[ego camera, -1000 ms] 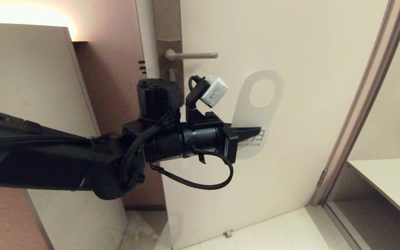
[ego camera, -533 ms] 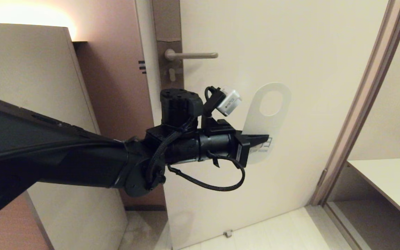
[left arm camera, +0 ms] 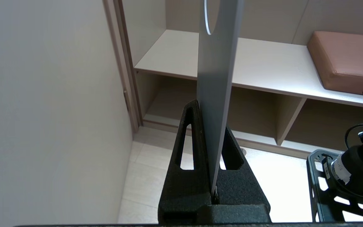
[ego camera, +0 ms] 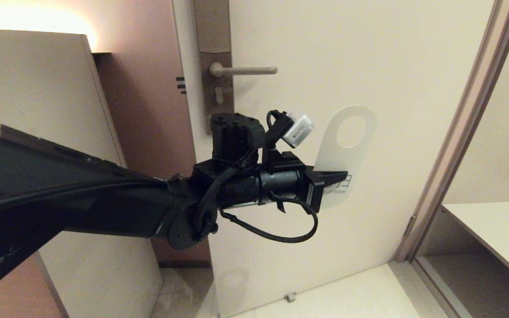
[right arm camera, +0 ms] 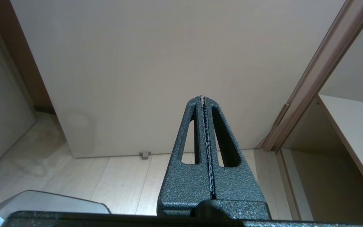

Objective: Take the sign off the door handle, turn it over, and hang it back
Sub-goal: Hand it to the other hand

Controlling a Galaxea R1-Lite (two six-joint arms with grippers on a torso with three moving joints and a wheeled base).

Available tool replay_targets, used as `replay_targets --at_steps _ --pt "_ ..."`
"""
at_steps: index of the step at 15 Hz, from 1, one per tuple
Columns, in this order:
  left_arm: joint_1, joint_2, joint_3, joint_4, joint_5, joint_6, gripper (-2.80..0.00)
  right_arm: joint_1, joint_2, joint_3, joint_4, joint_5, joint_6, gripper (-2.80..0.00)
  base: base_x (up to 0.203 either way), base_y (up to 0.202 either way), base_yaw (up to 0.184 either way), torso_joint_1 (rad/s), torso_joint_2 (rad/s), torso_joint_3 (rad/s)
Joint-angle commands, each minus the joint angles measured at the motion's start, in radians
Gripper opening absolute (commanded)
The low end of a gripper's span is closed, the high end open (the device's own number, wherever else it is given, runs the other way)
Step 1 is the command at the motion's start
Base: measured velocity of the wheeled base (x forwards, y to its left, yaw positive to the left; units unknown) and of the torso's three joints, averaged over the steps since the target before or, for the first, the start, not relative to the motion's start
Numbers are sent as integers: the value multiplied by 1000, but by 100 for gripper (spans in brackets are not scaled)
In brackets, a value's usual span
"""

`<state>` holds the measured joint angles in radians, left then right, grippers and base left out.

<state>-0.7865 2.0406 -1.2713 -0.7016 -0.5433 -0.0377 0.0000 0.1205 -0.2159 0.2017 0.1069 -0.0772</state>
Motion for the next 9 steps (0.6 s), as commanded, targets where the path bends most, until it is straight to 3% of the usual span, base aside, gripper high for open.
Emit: replay_targets --at_steps 1,4,7,9 --pt "-8 -2 -11 -4 -3 -1 -280 0 163 -48 -17 6 0 -280 0 0 0 0 0 0" --pt "-10 -5 -17 -4 -2 -1 -280 0 340 -97 -100 75 -2 -280 0 0 0 0 0 0" --pt "-10 -8 -19 -4 -3 -1 -280 0 477 -120 -190 201 -5 -280 0 0 0 0 0 0" --pt "-11 -14 -19 -4 -3 -1 -280 0 563 -139 -238 330 -6 -280 0 0 0 0 0 0"
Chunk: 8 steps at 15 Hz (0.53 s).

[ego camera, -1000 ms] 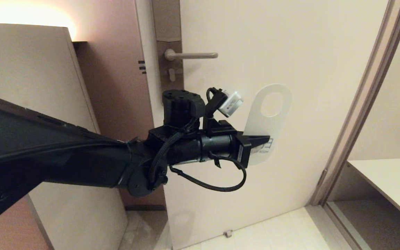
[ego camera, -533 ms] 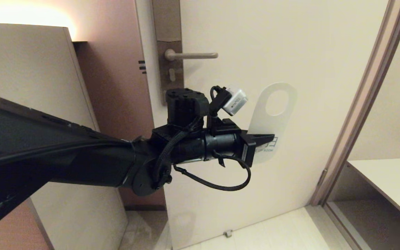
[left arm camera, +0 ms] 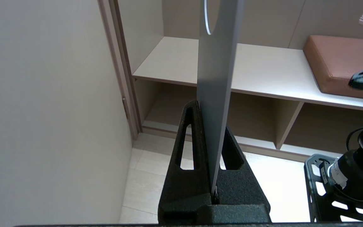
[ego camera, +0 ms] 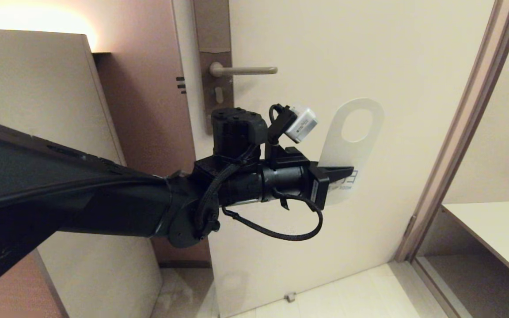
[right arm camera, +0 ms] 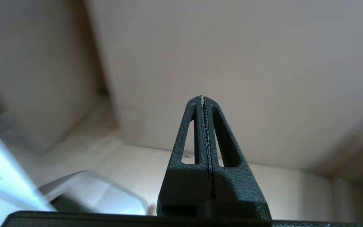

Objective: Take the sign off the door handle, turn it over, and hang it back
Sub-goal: Hand it to the other hand

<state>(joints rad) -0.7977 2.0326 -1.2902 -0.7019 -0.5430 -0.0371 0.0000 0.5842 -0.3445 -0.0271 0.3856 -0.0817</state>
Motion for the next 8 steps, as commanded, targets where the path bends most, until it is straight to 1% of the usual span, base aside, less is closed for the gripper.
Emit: replay_targets --at_steps 1,2,3,5,8 --pt "0 -6 0 -4 -3 -1 -280 0 134 -17 -27 109 -2 -280 0 0 0 0 0 0" --pt "0 -6 -1 -4 -5 -1 -280 0 168 -24 -38 147 -3 -280 0 0 0 0 0 0" --pt "0 -3 -9 -2 -5 -1 -280 0 198 -32 -41 161 -5 0 0 0 0 0 0 0" --pt "-5 2 -21 -2 -5 -1 -280 0 245 -42 -45 168 -22 0 0 0 0 0 0 0" --pt "-12 7 -23 -2 -5 -1 -280 0 283 -45 -45 170 -77 0 0 0 0 0 0 0"
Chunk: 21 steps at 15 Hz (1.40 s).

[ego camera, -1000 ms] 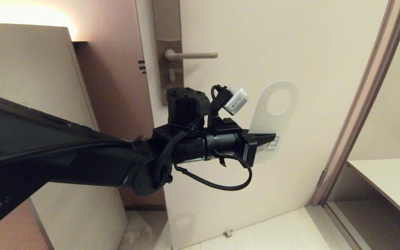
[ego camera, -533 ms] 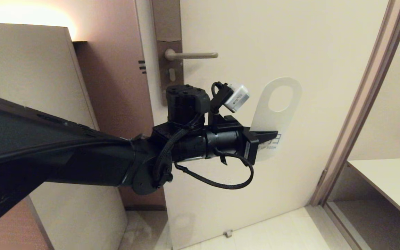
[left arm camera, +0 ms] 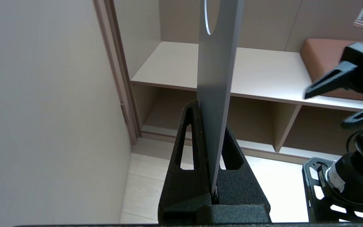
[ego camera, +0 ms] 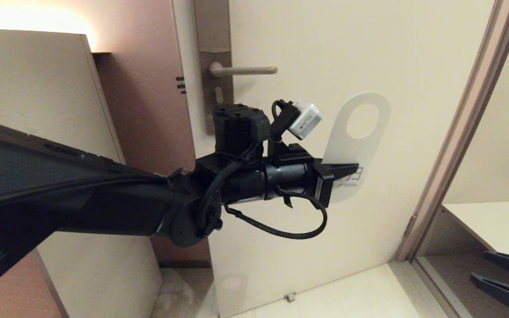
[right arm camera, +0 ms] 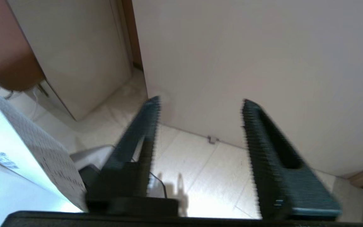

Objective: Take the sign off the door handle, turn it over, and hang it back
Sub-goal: Hand it to the other hand

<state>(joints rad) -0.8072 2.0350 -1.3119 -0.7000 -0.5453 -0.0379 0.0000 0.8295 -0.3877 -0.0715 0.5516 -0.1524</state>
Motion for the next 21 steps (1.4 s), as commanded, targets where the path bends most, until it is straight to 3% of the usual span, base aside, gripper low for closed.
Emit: replay_targets --at_steps 1,6,9,14,21 --pt "-5 10 -2 -4 -4 0 -280 0 55 -4 -1 5 -24 0 0 0 0 0 0 0" --pt "-34 31 -48 -6 -2 -42 -280 0 163 -68 -2 7 -52 0 0 0 0 0 0 0" --pt "-40 48 -70 -6 -4 -53 -280 14 261 -86 -112 32 -47 0 0 0 0 0 0 0" --pt "-40 61 -83 -6 -4 -84 -280 107 395 -99 -298 39 -51 0 0 0 0 0 0 0" --pt "-23 67 -86 -17 -4 -114 -280 185 465 -157 -321 45 -45 0 0 0 0 0 0 0"
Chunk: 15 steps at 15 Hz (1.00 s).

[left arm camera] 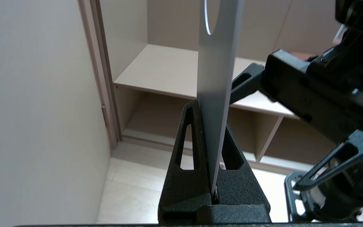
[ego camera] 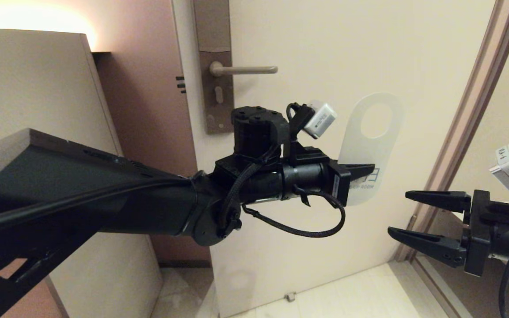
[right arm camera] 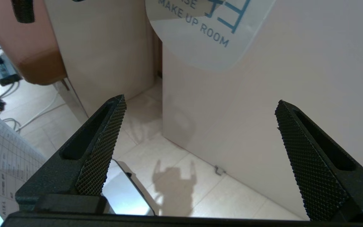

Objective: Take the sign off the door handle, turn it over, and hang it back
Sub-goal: Hand it to the other hand

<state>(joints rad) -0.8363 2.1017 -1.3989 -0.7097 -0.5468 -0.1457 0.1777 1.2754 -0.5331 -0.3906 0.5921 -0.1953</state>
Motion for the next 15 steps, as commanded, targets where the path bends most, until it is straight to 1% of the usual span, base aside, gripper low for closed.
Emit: replay_targets --at_steps 1,2,3,5,8,11,13,15 --pt "9 0 1 -36 -1 -31 -280 8 25 -20 -2 16 -1 0 0 0 0 0 0 0" --pt "9 2 1 -72 -1 -59 -280 8 31 -27 -2 39 -1 0 0 0 0 0 0 0" --pt "9 9 1 -98 -1 -70 -280 11 35 -31 -2 56 -3 0 0 0 0 0 0 0" --pt "9 8 5 -103 -1 -68 -280 30 39 -40 -2 62 -1 0 0 0 0 0 0 0" --pt "5 3 13 -125 -1 -68 -280 46 53 -44 -50 123 -1 0 0 0 0 0 0 0" --pt "2 4 17 -132 -1 -68 -280 46 51 -16 -90 135 -1 0 0 0 0 0 0 0" --pt "-13 3 17 -138 1 -74 -280 46 55 1 -113 135 -1 0 0 0 0 0 0 0" --pt "-36 6 17 -156 1 -97 -280 46 56 1 -132 143 -1 0 0 0 0 0 0 0"
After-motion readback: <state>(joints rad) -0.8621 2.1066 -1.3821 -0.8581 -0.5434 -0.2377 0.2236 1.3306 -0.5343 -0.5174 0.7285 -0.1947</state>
